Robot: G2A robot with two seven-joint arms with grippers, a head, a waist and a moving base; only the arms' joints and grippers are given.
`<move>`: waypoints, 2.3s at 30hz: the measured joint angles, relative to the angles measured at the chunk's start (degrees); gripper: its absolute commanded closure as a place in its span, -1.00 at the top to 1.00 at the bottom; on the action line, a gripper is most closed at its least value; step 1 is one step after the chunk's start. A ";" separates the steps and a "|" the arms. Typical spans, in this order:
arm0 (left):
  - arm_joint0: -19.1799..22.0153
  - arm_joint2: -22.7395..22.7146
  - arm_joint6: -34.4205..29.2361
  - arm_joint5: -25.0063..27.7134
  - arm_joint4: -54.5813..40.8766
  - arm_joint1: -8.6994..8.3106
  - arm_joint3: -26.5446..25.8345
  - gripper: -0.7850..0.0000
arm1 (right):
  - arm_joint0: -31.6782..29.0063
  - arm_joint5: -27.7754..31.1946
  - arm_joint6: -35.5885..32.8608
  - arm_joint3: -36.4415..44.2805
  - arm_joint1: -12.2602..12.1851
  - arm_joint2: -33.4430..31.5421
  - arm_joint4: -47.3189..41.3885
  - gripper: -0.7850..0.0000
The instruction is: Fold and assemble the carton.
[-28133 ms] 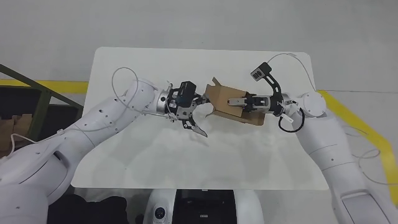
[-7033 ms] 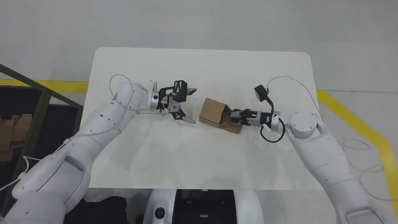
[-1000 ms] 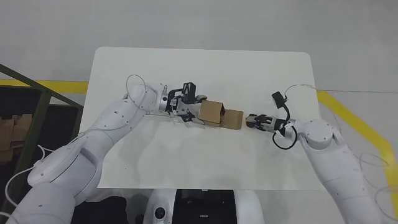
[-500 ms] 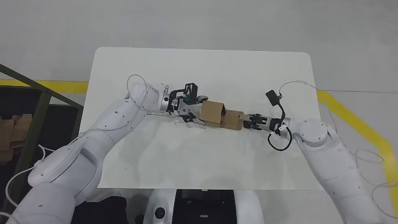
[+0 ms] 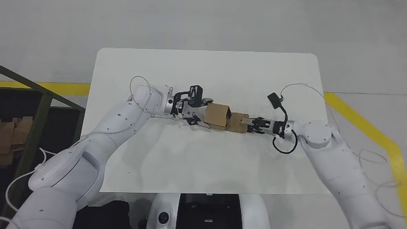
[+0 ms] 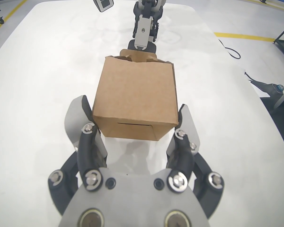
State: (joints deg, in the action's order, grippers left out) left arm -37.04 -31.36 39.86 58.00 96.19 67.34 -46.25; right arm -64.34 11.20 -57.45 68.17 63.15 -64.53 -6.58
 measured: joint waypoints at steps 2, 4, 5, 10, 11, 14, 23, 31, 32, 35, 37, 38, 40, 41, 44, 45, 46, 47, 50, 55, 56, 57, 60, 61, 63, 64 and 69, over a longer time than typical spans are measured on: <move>0.00 -0.01 -0.01 0.00 -0.01 0.00 -0.07 0.63 | 0.60 1.43 -1.50 -1.40 0.21 0.33 -2.17 -0.30; -0.01 -0.04 -0.01 0.00 -0.01 0.00 -0.10 0.63 | 1.19 2.94 -3.17 -2.75 0.44 0.75 -4.49 -0.34; -0.02 -0.07 -0.01 0.00 -0.02 -0.01 -0.10 0.63 | 1.48 3.35 -3.50 -3.40 0.52 0.91 -4.93 -0.34; -0.09 -0.22 -0.22 -0.07 -0.10 -0.01 -0.11 0.62 | 2.44 6.37 -5.33 -6.18 0.90 1.09 -9.25 -0.37; -0.10 -0.25 -0.27 -0.04 -0.12 -0.02 -0.13 0.62 | 2.52 6.87 -5.73 -6.48 0.92 1.04 -9.87 -0.36; -0.13 -0.34 -0.41 -0.07 -0.13 -0.03 -0.20 0.61 | 2.79 7.46 -6.38 -7.11 0.93 1.12 -10.30 -0.34; -0.33 -0.38 -0.58 -0.12 0.11 -0.05 -0.55 0.60 | 3.83 3.47 -2.78 -5.74 1.08 3.38 -3.28 -0.32; -0.47 -0.58 -0.55 -0.19 0.23 -0.12 -0.64 0.58 | 3.77 3.62 -4.17 -4.55 1.45 4.58 -5.24 -0.31; -0.48 -0.60 -0.57 -0.23 0.25 -0.13 -0.65 0.58 | 3.82 4.13 -4.35 -4.63 1.54 4.64 -6.08 -0.30; -0.55 -0.68 -0.57 -0.30 0.26 -0.16 -0.73 0.58 | 3.94 5.81 -4.92 -4.83 1.72 4.55 -8.58 -0.29; -0.58 -0.73 -0.58 -0.28 0.31 -0.18 -0.76 0.58 | 4.06 6.28 -5.63 -4.90 1.77 4.63 -9.40 -0.26; -0.58 -0.74 -0.62 -0.28 0.36 -0.19 -0.78 0.59 | 4.15 6.26 -5.82 -4.90 1.80 4.75 -9.41 -0.25; -0.61 -0.77 -0.68 -0.27 0.42 -0.21 -0.84 0.59 | 4.36 6.10 -5.90 -5.00 1.92 5.12 -9.52 -0.25; -0.63 -0.78 -0.68 -0.22 0.42 -0.22 -0.86 0.58 | 4.47 5.97 -5.78 -5.18 1.97 5.29 -9.52 -0.25; -0.66 -0.84 -0.64 -0.15 0.44 -0.24 -0.94 0.58 | 5.08 4.92 -4.39 -5.85 2.16 5.89 -8.43 -0.34; -0.67 -0.87 -0.59 -0.18 0.45 -0.25 -0.97 0.58 | 5.27 4.50 -3.86 -5.84 2.22 6.10 -7.91 -0.40; -0.68 -0.91 -0.54 -0.22 0.45 -0.27 -1.00 0.59 | 5.49 3.92 -3.16 -5.75 2.27 6.33 -7.20 -0.47; -0.69 -0.93 -0.51 -0.24 0.46 -0.28 -1.04 0.59 | 5.65 3.42 -2.58 -5.63 2.29 6.47 -6.53 -0.54; -0.69 -1.02 -0.41 -0.21 0.57 -0.34 -1.17 0.60 | 6.03 1.61 -0.93 -4.63 2.33 6.99 -4.16 -0.60; -0.68 -1.20 -0.28 -0.10 0.71 -0.46 -1.73 0.62 | 6.41 -1.69 1.03 -1.97 2.43 8.14 -0.31 -0.58; -0.69 -1.24 -0.28 -0.13 0.75 -0.49 -1.86 0.62 | 6.45 -2.23 1.40 -1.48 2.43 8.31 0.39 -0.58; -0.71 -1.28 -0.28 -0.19 0.79 -0.52 -2.01 0.62 | 6.46 -2.75 1.75 -0.97 2.43 8.45 1.04 -0.58; -0.85 -1.43 -0.35 -0.35 0.90 -0.63 -2.32 0.63 | 6.16 -3.94 2.47 0.64 2.35 8.39 2.10 -0.58; -0.89 -1.47 -0.43 -0.34 0.95 -0.67 -2.43 0.65 | 5.97 -4.29 2.71 1.29 2.25 8.20 2.57 -0.57; -0.95 -1.54 -0.53 -0.26 0.98 -0.73 -2.57 0.65 | 5.57 -4.91 3.02 2.52 2.07 7.85 3.32 -0.56; -0.99 -1.57 -0.60 -0.19 1.01 -0.76 -2.68 0.66 | 5.26 -5.44 3.17 3.47 1.94 7.64 3.95 -0.56; -1.22 -1.67 -0.99 0.00 0.97 -0.86 -3.27 0.65 | 4.31 -8.26 3.20 7.66 1.50 7.34 6.97 -0.55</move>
State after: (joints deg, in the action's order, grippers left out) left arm -38.26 -33.02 38.86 58.00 97.16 66.49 -49.52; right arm -60.03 2.94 -54.25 75.83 64.65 -57.19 0.39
